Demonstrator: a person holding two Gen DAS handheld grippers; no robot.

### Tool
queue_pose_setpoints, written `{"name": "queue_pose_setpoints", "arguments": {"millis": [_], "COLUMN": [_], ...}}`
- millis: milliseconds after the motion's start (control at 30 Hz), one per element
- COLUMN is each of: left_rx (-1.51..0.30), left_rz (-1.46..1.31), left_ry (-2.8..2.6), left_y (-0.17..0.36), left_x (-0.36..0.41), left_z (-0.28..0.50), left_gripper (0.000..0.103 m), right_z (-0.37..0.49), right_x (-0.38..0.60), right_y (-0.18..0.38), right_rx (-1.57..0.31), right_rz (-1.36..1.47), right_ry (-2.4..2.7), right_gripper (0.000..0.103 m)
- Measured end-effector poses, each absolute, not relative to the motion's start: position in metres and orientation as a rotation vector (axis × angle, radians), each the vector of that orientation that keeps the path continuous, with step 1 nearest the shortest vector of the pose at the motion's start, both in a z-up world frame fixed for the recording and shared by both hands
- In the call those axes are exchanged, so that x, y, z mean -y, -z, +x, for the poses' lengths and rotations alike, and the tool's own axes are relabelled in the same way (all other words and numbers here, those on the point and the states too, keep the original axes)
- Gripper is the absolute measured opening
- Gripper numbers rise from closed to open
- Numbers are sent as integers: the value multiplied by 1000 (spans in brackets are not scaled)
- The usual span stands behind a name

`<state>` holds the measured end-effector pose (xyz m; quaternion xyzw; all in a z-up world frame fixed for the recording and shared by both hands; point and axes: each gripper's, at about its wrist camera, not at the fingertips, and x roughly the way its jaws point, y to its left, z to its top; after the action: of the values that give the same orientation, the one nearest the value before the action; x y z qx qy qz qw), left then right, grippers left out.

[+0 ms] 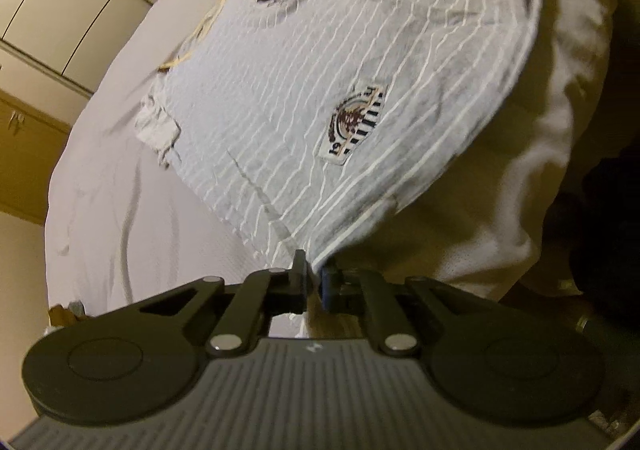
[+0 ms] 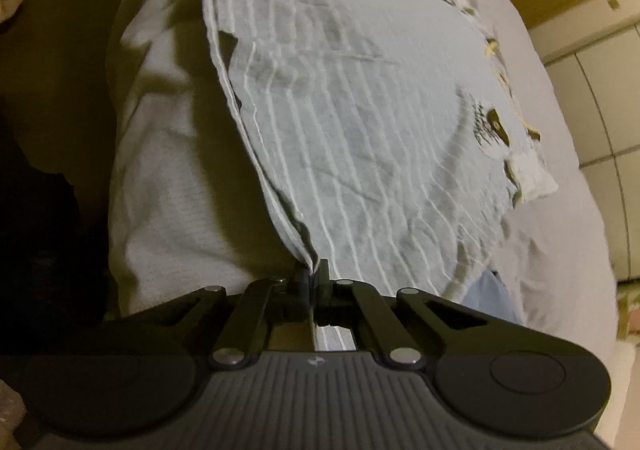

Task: Fold clothes
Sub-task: 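Grasp the hem with both tools and lift it toward the collar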

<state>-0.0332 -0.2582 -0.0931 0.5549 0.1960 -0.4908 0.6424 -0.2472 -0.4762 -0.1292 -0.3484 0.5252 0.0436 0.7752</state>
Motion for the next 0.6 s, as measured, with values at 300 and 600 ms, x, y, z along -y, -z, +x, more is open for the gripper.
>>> {"name": "queue_pose_setpoints", "arguments": {"millis": [300,600], "left_rx": [-419,-455], "left_rz": [1257,1223], "left_ry": [1152,1200], "left_y": [50,13], "left_x": [237,253], "left_z": [-33,4], "left_gripper": [3,3], "right_z": [-249,-229], "right_x": [473,482], "right_y": [66,26], "right_rx": [-1135,-1179], "right_rz": [-753,-716], "right_ry": [-169,-189], "right_gripper": [0,0]}}
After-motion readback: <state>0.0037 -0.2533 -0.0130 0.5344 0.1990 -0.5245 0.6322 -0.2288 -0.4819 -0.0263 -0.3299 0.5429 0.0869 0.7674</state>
